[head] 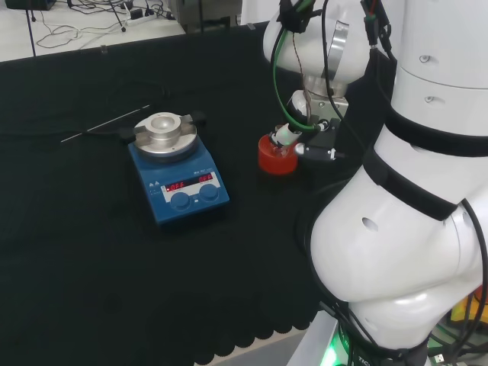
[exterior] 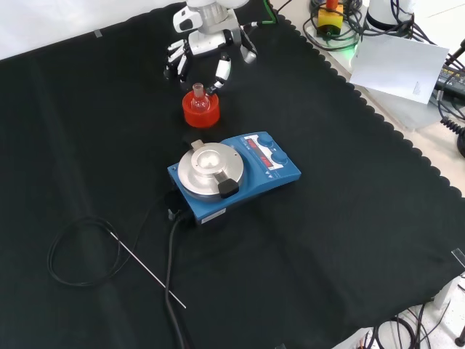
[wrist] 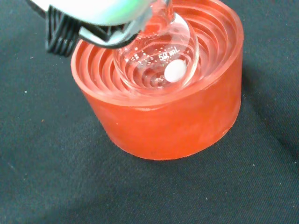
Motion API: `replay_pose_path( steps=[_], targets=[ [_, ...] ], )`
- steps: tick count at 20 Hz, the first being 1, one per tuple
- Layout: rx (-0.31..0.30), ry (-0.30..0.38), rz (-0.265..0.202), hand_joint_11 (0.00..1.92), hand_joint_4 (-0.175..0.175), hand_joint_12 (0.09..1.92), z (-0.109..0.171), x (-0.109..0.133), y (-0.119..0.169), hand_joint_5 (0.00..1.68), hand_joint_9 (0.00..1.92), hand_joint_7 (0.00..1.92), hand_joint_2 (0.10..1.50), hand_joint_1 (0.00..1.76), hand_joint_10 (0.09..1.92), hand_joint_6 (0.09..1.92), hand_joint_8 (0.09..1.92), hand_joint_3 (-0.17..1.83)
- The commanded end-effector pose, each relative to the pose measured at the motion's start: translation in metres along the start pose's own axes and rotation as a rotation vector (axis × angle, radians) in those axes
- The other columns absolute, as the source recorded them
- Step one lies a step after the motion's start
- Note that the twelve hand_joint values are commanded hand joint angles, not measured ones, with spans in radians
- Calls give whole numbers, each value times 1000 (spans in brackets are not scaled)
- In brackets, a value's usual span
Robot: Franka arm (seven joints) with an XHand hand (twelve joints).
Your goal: Pick up the round-bottom flask.
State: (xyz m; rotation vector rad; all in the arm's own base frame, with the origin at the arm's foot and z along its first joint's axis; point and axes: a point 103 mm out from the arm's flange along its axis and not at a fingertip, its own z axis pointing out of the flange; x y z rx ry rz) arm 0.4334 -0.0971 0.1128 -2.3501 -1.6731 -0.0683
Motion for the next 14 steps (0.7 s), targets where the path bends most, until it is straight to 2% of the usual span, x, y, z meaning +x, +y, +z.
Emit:
replay_pose_path(
  steps=[1, 12, 13, 14],
  targets=[
    [4, 1, -1, 116, -37, 1389, 1, 0, 0, 898, 490, 316, 588, 954, 658, 746, 677, 626],
    [-1, -20, -8, 133, -50, 1384, 0, 5, 3, 955, 509, 330, 620, 951, 653, 745, 679, 639],
    [-7, -29, -7, 138, 31, 1385, -1, 5, 3, 1019, 517, 338, 702, 993, 651, 772, 682, 553],
    [-12, -34, -6, 146, 96, 1383, -1, 6, 2, 1077, 528, 347, 767, 1030, 648, 779, 684, 476]
  ],
)
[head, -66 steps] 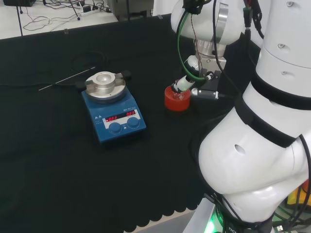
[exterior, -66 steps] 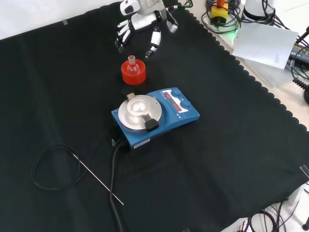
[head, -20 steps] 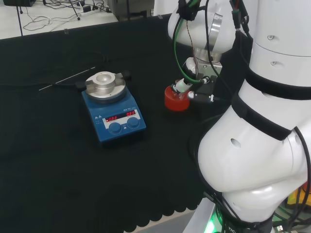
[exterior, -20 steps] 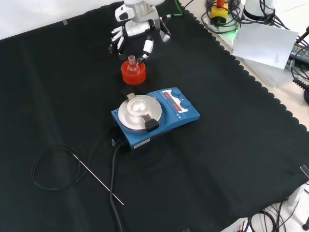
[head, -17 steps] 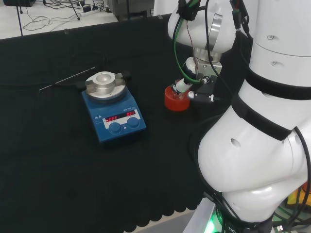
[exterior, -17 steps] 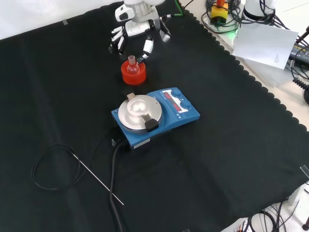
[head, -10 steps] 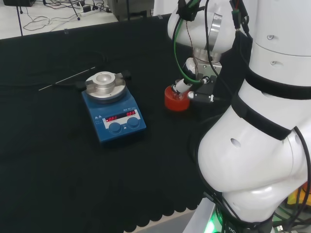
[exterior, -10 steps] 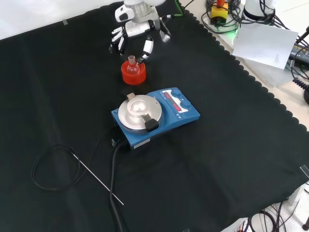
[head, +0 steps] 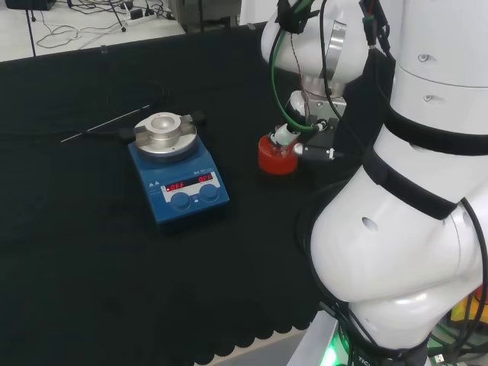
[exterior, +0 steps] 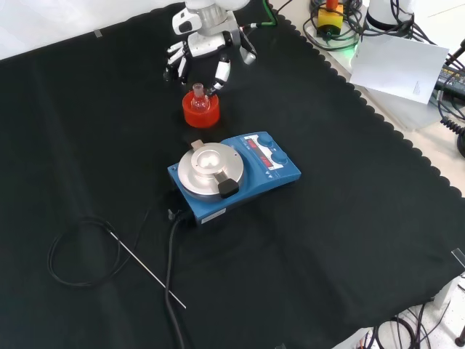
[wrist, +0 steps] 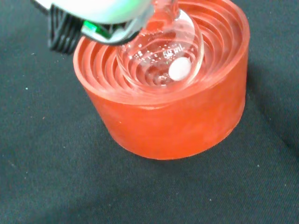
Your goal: Pick up the round-bottom flask.
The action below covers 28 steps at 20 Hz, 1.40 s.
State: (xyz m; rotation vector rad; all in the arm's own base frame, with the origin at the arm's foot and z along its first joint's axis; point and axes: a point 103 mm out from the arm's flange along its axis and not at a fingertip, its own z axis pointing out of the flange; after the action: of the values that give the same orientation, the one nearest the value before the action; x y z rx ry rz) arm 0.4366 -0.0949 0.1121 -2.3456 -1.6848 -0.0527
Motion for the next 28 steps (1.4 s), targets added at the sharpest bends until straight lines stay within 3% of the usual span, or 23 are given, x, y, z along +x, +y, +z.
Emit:
replay_pose_path(
  steps=[1, 3, 9, 16, 20, 28],
  targets=[
    [-22, -30, 1, 160, 135, 1375, -3, 3, -1, 1121, 545, 362, 794, 1056, 641, 773, 682, 445],
    [-27, -34, 0, 196, 164, 1358, -4, 4, -1, 1165, 585, 396, 766, 1085, 614, 787, 668, 516],
    [-20, -34, 8, 235, 174, 1351, -14, 3, -2, 1182, 629, 423, 697, 1100, 588, 831, 658, 655],
    [61, 1, 43, 247, 156, 1350, -49, 13, -6, 1189, 636, 412, 681, 1107, 587, 833, 656, 684],
    [55, -14, 39, 247, 136, 1349, -76, 22, -14, 1196, 636, 397, 669, 1115, 586, 829, 656, 703],
    [55, -22, 11, 245, 132, 1349, -113, 46, -27, 1198, 633, 385, 665, 1116, 585, 829, 653, 709]
  ],
)
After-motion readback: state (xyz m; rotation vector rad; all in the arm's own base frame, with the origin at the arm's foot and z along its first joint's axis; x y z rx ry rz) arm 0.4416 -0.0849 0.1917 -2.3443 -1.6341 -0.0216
